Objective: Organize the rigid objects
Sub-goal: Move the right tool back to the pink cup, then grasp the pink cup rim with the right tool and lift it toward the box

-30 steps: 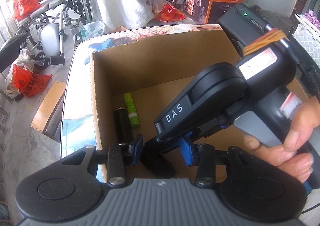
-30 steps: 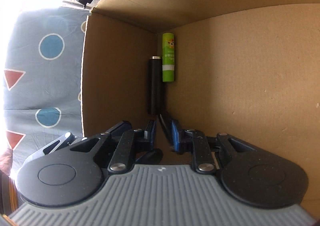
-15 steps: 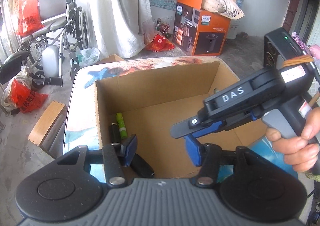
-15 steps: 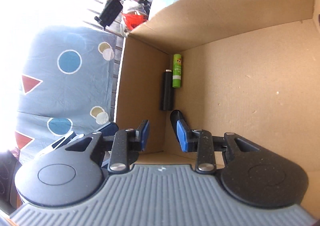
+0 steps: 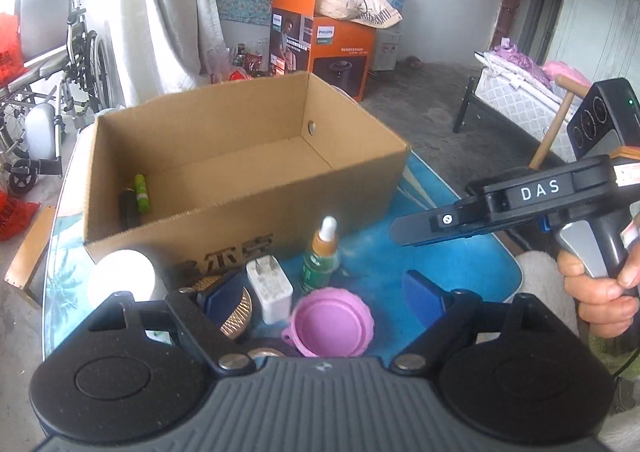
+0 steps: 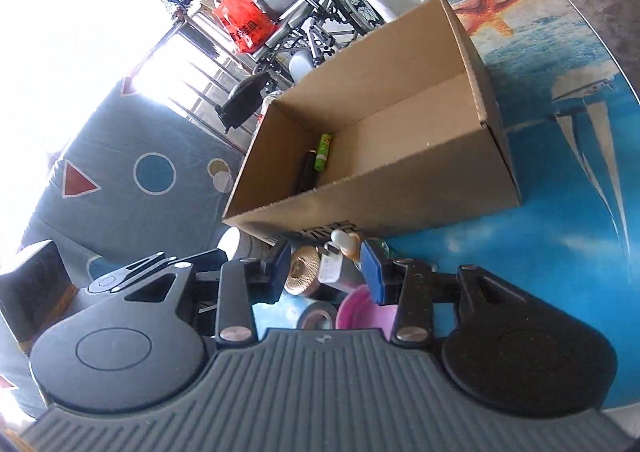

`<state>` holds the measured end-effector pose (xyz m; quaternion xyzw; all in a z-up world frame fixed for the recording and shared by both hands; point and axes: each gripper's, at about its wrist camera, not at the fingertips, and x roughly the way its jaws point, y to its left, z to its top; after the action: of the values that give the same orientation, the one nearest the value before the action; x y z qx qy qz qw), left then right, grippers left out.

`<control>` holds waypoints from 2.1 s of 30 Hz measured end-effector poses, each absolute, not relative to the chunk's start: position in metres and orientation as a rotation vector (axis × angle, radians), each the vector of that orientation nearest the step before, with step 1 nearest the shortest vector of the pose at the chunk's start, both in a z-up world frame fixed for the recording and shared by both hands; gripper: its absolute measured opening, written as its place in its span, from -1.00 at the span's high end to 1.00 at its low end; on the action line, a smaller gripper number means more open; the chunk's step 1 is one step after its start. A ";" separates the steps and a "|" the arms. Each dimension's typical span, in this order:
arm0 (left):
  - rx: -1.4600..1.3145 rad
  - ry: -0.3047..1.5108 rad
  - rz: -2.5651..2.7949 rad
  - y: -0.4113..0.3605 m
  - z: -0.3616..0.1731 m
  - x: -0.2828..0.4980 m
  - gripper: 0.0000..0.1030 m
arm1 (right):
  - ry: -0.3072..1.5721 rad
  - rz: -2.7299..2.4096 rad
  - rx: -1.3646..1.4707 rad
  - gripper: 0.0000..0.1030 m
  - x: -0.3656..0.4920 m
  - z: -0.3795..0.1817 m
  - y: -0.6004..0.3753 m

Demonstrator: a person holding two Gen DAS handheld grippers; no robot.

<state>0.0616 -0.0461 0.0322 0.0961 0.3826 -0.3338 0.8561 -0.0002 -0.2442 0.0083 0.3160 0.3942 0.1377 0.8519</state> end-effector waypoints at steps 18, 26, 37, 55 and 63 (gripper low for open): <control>0.497 0.858 -0.612 -0.101 -0.056 0.046 -0.65 | 0.968 0.220 0.409 0.72 0.031 -0.078 -0.185; 0.451 0.893 -0.651 -0.102 -0.055 0.050 -0.56 | 0.963 0.195 0.374 0.80 0.031 -0.076 -0.191; 0.500 0.855 -0.743 -0.130 -0.059 0.032 -0.55 | 0.950 0.109 0.398 0.80 0.001 -0.076 -0.223; 0.484 0.865 -0.761 -0.143 -0.067 0.049 -0.45 | 0.936 0.118 0.391 0.79 0.001 -0.077 -0.223; 0.495 0.846 -0.749 -0.143 -0.060 0.042 -0.45 | 0.917 0.113 0.402 0.78 -0.006 -0.072 -0.222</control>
<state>0.0420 -0.1433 -0.0598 0.2321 0.3966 -0.3512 0.8157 -0.0056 -0.2224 -0.0715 0.1928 0.4393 0.0540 0.8757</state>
